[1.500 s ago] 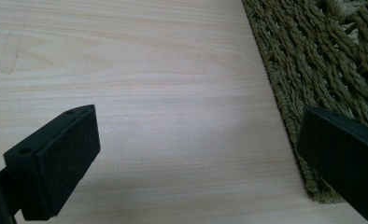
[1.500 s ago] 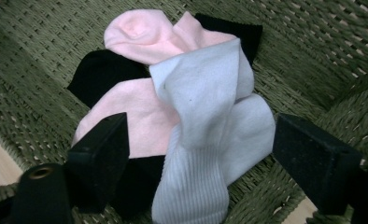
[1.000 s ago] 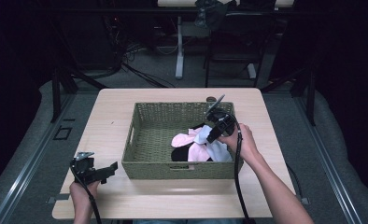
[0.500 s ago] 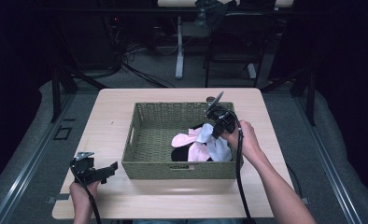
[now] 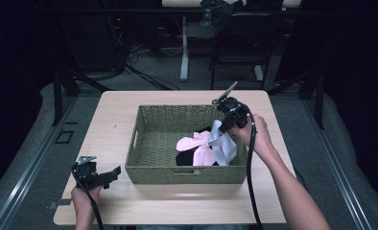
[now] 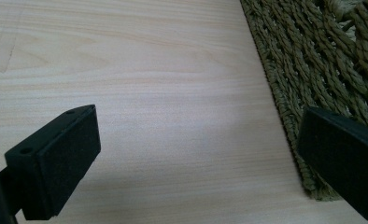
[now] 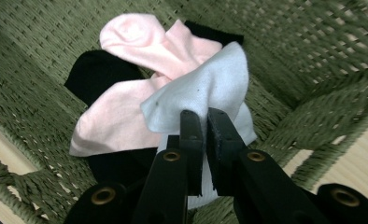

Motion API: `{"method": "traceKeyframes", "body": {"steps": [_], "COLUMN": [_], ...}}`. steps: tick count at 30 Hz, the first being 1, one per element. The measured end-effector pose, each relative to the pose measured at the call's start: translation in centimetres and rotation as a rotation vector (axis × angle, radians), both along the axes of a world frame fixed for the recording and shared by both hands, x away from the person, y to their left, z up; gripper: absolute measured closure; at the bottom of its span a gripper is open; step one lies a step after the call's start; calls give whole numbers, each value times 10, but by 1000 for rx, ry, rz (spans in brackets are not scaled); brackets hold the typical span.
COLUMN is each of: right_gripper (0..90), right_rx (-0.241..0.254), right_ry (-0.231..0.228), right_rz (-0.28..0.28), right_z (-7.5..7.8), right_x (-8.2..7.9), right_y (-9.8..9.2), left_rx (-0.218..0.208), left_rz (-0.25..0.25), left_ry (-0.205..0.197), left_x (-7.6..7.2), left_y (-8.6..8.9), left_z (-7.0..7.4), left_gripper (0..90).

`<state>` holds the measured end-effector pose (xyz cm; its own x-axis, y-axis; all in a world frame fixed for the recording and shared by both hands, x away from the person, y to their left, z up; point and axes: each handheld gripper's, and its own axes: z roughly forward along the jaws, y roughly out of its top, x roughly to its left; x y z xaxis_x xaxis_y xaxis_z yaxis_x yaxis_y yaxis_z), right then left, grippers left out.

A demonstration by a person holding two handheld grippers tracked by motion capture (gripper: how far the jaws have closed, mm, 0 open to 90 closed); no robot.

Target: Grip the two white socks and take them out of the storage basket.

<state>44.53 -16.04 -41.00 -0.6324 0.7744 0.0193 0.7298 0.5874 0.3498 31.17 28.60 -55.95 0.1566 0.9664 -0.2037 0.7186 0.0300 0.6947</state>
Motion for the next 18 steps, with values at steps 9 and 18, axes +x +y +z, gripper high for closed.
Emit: {"method": "traceKeyframes", "body": {"steps": [9, 18], "right_gripper": [856, 856], "right_rx": [32, 50], "right_ry": [-25, -31], "right_rz": [-4, -8], "right_z": [23, 41], "right_x": [0, 0], "right_y": [-6, -10], "left_rx": [2, 4], "left_rz": [-5, -6], "left_ry": [1, 0], "left_x": [0, 0], "left_y": [0, -1], "left_z": [0, 0], "left_gripper": [3, 3]}}
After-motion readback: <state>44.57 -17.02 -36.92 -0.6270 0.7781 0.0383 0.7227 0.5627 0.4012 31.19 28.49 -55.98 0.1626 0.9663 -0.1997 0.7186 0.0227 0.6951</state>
